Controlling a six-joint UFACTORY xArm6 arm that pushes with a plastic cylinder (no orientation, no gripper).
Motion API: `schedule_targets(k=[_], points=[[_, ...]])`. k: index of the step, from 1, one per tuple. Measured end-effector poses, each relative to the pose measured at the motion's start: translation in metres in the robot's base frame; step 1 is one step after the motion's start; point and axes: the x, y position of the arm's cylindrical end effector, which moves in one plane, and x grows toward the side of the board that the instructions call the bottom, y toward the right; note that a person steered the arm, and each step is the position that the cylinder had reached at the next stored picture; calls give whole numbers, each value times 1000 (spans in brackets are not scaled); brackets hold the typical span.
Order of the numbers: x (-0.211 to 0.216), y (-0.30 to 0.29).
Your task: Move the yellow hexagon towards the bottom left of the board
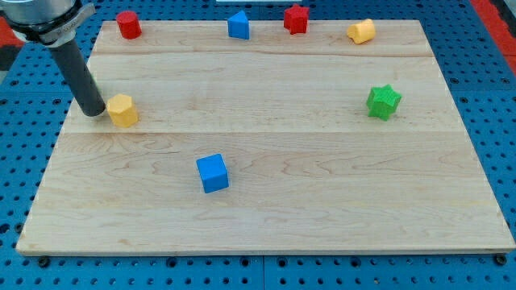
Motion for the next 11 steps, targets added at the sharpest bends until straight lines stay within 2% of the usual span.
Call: schedule_targets(k=[1, 3, 4, 5, 6, 7, 8, 10, 11], points=[[-7, 5], [-21, 101], [10, 107], [63, 63], [63, 63], [45, 66], [67, 67], [77, 18], [69, 39]])
